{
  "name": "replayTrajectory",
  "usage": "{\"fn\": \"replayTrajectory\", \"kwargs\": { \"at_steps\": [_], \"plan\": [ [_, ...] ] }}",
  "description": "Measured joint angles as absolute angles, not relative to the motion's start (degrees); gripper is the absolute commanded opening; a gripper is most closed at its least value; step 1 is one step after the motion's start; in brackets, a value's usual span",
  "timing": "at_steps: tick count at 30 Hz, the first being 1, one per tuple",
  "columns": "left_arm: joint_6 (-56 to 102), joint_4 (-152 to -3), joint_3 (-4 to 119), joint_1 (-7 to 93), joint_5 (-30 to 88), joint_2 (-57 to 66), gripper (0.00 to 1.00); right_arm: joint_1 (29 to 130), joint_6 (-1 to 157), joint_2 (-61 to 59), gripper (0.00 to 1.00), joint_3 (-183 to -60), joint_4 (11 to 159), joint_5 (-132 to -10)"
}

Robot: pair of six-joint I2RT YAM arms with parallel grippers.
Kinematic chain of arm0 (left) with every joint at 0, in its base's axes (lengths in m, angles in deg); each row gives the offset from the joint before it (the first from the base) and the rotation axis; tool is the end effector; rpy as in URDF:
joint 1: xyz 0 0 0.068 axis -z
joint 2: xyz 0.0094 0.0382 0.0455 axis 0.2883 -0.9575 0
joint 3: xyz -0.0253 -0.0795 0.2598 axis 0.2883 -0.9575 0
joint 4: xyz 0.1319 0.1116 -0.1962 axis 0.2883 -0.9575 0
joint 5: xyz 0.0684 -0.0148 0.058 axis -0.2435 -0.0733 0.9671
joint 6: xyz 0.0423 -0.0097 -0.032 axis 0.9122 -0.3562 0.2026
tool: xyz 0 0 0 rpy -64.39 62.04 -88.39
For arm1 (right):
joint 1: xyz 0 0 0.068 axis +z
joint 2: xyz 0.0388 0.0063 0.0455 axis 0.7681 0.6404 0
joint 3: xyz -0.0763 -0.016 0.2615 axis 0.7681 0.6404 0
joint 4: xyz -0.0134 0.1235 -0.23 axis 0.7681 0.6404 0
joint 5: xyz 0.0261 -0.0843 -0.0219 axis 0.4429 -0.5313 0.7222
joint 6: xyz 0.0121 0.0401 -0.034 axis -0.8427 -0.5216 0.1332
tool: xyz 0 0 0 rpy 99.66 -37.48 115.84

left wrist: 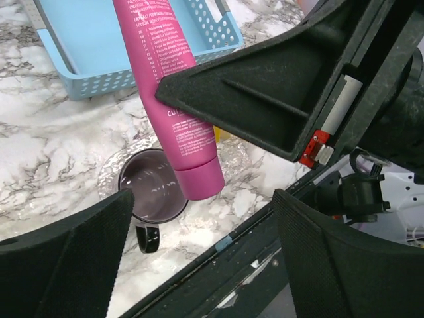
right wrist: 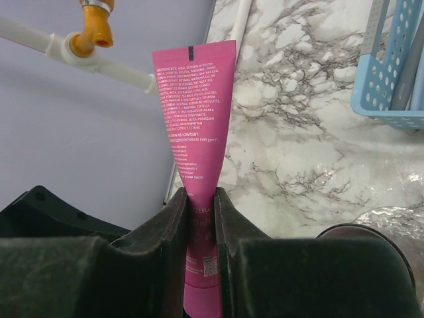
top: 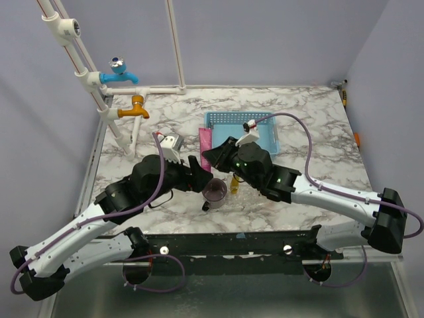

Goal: Prepare toiletry sets of a toothbrush and toothpaste on the tray

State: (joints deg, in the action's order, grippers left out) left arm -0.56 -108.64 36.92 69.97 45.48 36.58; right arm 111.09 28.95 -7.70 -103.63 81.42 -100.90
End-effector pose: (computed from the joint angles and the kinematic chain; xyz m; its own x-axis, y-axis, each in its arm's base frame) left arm 0.1016 -0.1273 0.3522 -0.5804 -0.1755 -0.7952 0.4612 0.7340 -0.4986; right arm 0.1599 0.2595 0.3295 -0.5889 0.5171 -0.6212 -0.2607 0.6060 0.7516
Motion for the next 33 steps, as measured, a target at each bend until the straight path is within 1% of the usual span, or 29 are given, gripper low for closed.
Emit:
{"fn": "replayTrajectory", "kwargs": {
  "at_steps": [7,11,14,17,22,24,25,26,28,31,33],
  "plan": [
    [-0.5,-107.9,36.7,69.9,45.1,35.7,0.64,113.1,28.9,-7.7,0.20,-103.8,81.3,-102.0],
    [-0.3,-107.9,36.7,69.9,45.1,34.8,0.59,114.3,29.0,-7.7,0.20,-104.6,81.3,-102.4],
    [-0.1,-107.9,36.7,69.6,45.1,34.3,0.51,114.9,29.0,-7.7,0.20,-105.2,81.2,-102.8],
    [-0.1,-107.7,36.7,69.5,45.1,34.0,0.45,115.4,29.0,-7.7,0.20,-105.4,81.2,-103.1],
    [-0.2,-107.2,36.7,69.2,44.7,34.0,0.25,115.9,29.0,-7.7,0.20,-105.4,81.0,-104.1],
    [-0.3,-107.2,36.7,69.0,44.7,34.0,0.14,115.9,29.0,-7.8,0.20,-105.4,80.7,-104.5],
    [-0.3,-107.0,36.7,68.7,44.7,33.9,0.06,116.0,29.0,-7.9,0.20,-105.4,80.7,-104.7],
    [-0.1,-107.0,36.7,68.7,44.7,33.9,0.00,116.1,29.0,-8.0,0.21,-105.4,80.7,-104.9],
    [-0.1,-107.0,36.7,68.7,44.6,34.0,0.00,116.3,29.0,-8.3,0.25,-105.2,80.7,-105.1],
    [0.0,-107.1,36.7,68.7,44.5,34.0,0.00,116.4,28.7,-8.9,0.37,-104.5,80.6,-105.2],
    [0.1,-107.1,36.7,68.7,44.3,34.0,0.00,116.6,28.7,-9.7,0.41,-103.9,80.6,-105.2]
  ]
}}
